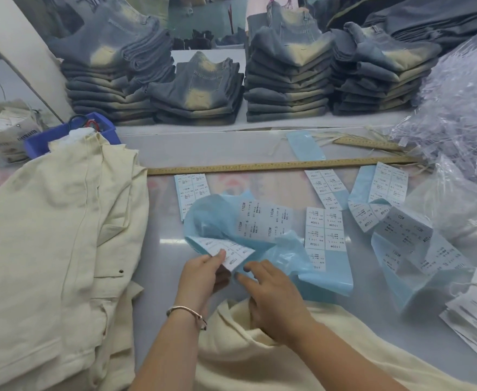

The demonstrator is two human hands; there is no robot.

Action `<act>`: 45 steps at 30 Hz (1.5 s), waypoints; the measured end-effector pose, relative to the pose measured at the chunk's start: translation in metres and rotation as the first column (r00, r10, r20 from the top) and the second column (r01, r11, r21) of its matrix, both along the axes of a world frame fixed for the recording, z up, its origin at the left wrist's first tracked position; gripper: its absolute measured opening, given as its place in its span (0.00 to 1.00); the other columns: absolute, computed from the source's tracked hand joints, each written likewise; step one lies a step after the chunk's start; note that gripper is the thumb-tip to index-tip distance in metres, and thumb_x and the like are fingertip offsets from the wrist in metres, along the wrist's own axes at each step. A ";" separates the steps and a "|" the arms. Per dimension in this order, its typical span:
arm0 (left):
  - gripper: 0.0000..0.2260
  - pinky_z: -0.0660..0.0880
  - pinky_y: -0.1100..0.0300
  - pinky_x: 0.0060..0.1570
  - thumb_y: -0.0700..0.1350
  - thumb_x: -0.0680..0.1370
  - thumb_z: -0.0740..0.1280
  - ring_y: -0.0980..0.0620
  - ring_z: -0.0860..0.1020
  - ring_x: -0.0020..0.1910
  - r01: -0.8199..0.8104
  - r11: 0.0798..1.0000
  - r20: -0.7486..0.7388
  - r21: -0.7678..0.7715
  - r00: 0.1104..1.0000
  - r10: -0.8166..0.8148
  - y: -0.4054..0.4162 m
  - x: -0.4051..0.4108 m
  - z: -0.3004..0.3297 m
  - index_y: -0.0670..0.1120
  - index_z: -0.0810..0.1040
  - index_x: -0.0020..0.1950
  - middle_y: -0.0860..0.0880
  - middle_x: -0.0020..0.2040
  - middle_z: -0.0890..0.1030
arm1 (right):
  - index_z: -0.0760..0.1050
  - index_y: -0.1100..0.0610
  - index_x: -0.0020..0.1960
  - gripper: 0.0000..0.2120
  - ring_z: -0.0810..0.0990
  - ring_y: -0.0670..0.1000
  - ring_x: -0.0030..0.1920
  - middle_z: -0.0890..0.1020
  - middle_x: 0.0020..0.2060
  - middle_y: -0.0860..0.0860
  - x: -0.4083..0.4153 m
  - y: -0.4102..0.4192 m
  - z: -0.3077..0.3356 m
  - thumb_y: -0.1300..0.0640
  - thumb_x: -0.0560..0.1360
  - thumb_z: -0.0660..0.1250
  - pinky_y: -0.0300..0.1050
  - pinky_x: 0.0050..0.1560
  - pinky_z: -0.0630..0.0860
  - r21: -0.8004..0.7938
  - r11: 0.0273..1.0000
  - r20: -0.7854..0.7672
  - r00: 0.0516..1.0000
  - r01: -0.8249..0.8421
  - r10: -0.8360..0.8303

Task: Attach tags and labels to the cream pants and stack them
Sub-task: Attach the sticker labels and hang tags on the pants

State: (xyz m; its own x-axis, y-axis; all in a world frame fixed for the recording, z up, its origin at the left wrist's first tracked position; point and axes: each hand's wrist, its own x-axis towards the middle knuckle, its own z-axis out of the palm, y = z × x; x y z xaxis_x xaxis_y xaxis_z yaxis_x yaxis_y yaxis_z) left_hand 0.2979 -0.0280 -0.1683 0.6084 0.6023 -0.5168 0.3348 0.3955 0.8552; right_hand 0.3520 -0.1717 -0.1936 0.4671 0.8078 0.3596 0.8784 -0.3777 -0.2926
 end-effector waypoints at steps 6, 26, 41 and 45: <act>0.10 0.80 0.60 0.41 0.35 0.80 0.62 0.50 0.83 0.43 0.065 0.993 0.228 -0.095 0.973 -0.042 0.012 -0.001 0.005 0.40 0.80 0.56 0.42 0.50 0.85 | 0.75 0.59 0.58 0.16 0.74 0.51 0.58 0.76 0.56 0.50 0.018 -0.003 0.020 0.67 0.71 0.65 0.48 0.61 0.71 0.264 0.896 -0.584 0.798 0.357 -0.146; 0.22 0.79 0.61 0.45 0.37 0.76 0.69 0.56 0.81 0.45 -0.017 0.969 0.139 0.245 0.990 -0.018 -0.002 -0.013 0.004 0.44 0.66 0.68 0.46 0.52 0.82 | 0.83 0.54 0.42 0.07 0.74 0.43 0.40 0.83 0.44 0.48 0.036 0.009 0.042 0.64 0.68 0.75 0.35 0.39 0.68 0.241 0.905 -0.789 0.614 0.349 -0.027; 0.23 0.68 0.62 0.63 0.65 0.73 0.62 0.58 0.72 0.62 0.287 0.412 -0.155 0.865 0.933 -0.325 -0.023 -0.034 0.010 0.51 0.79 0.59 0.57 0.59 0.77 | 0.73 0.59 0.54 0.19 0.79 0.52 0.41 0.82 0.42 0.57 0.029 0.020 0.045 0.77 0.69 0.60 0.52 0.50 0.77 0.214 0.922 -0.905 0.421 0.322 0.063; 0.16 0.68 0.60 0.65 0.53 0.81 0.58 0.57 0.72 0.64 0.321 0.449 -0.145 0.834 0.912 -0.382 -0.019 -0.035 0.007 0.50 0.78 0.63 0.57 0.61 0.77 | 0.73 0.57 0.58 0.23 0.79 0.51 0.44 0.78 0.52 0.58 0.032 0.018 0.047 0.75 0.68 0.63 0.50 0.52 0.78 0.191 0.909 -0.971 0.208 0.371 0.119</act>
